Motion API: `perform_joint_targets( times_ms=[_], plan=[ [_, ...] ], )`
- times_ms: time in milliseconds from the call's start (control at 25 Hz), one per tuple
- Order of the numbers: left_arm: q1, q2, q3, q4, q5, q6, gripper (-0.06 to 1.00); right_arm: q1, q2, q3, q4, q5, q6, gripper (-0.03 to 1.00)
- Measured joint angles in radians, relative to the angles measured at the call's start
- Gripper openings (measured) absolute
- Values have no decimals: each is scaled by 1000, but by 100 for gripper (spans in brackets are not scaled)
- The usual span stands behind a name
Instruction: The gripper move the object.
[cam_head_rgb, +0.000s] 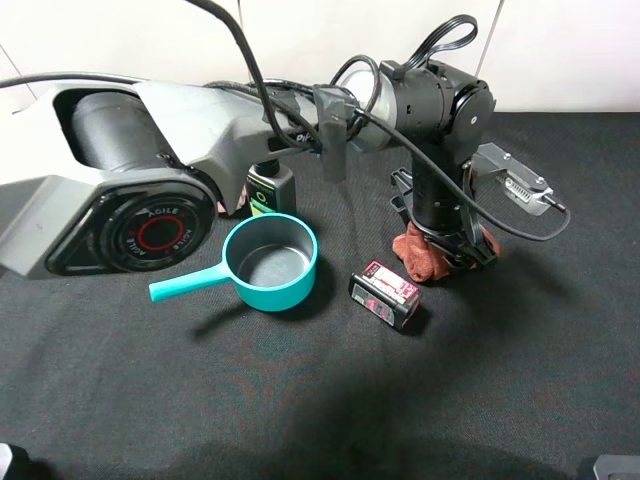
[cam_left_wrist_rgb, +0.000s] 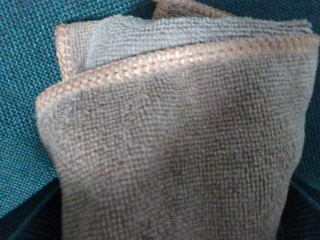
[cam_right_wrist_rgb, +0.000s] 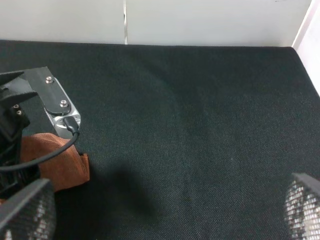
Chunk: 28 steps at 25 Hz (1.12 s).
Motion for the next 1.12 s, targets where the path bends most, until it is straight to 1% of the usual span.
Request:
perform_joint_targets(
  times_ms=[320,520,800,1120],
  plan=[
    [0,0,0,0,-1,0,82,0,0,0,1,0,0,69],
    [0,0,0,0,-1,0,85,0,0,0,1,0,0,69],
    [0,-1,0,0,0,-1,86,0,0,0,1,0,0,69],
    [3,-54,0,4,9,-1,86,0,0,0,3,0,0,69]
  ],
)
